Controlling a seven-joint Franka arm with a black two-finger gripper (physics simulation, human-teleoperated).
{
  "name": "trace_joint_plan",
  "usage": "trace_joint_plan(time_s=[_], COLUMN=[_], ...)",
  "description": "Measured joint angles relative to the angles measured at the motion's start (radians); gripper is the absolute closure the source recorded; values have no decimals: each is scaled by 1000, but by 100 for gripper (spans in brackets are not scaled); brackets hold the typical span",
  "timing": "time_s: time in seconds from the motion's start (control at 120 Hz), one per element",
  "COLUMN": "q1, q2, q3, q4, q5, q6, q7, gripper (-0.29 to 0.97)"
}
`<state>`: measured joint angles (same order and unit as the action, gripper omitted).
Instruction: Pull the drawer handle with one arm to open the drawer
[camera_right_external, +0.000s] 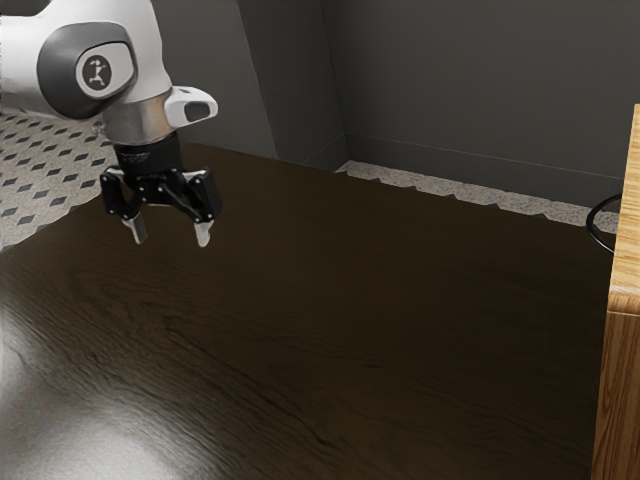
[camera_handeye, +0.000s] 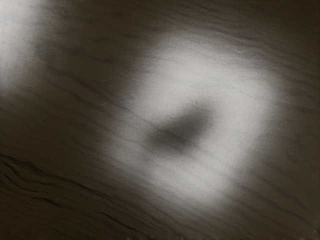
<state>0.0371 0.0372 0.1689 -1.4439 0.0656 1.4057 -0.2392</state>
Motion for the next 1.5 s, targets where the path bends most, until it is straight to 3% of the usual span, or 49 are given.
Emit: trace_joint_plan(time_s=[0.142,0.208,0.342,0.55,0.8,0.925,1.008,1.117,1.3,1.5], q1=[-50,-87,-68,-141,-274,-264,-238,-223,-285,-426], q2=[-3,-54,-90,-30,12,28,13,-4,-7,7], q3=[-4,-5,-85,-149,-151,-150,-147,-146,-146,-143], q4=[7,46,136,134,124,121,7,-36,-76,-87], q5=[6,6,-61,-166,-209,-246,-320,-370,-397,-401], q6=[-4,-7,9,149,322,378,474,582,698,760], q7=[-16,-19,-68,-234,-395,-453,-469,-478,-488,-484], gripper=[0,0,0,0,0,0,0,0,0,0])
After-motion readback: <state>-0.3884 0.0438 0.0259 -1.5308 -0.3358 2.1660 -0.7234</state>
